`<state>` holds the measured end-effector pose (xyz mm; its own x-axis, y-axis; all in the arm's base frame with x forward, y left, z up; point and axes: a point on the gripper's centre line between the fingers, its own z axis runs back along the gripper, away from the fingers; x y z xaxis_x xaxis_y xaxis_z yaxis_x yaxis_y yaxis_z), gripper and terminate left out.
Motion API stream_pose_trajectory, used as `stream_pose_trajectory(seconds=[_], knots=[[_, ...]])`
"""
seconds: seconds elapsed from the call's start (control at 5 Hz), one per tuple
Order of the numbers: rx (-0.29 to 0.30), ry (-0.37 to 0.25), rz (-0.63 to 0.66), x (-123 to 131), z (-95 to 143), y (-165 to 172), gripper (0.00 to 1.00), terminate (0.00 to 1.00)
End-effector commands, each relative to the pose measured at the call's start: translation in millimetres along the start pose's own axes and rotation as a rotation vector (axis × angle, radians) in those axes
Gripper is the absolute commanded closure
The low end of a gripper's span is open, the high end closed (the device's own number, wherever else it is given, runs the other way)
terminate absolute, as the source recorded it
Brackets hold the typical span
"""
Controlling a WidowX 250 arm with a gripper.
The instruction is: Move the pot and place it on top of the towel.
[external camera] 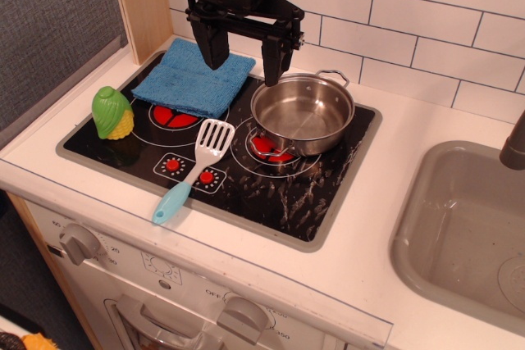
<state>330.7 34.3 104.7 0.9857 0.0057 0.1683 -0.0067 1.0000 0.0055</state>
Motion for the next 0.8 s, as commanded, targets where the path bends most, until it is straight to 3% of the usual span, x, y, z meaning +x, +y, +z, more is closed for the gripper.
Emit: stream_pose_trajectory(seconds=[0.0, 0.2, 0.6], knots=[[0.0, 0.0, 0.0, 0, 0, 0, 0.0, 0.0], [0.062, -0.03, 0.025, 3, -5, -14, 0.0, 0.0], [0.025, -0.051, -0.144, 21, -13, -76, 0.0, 0.0]])
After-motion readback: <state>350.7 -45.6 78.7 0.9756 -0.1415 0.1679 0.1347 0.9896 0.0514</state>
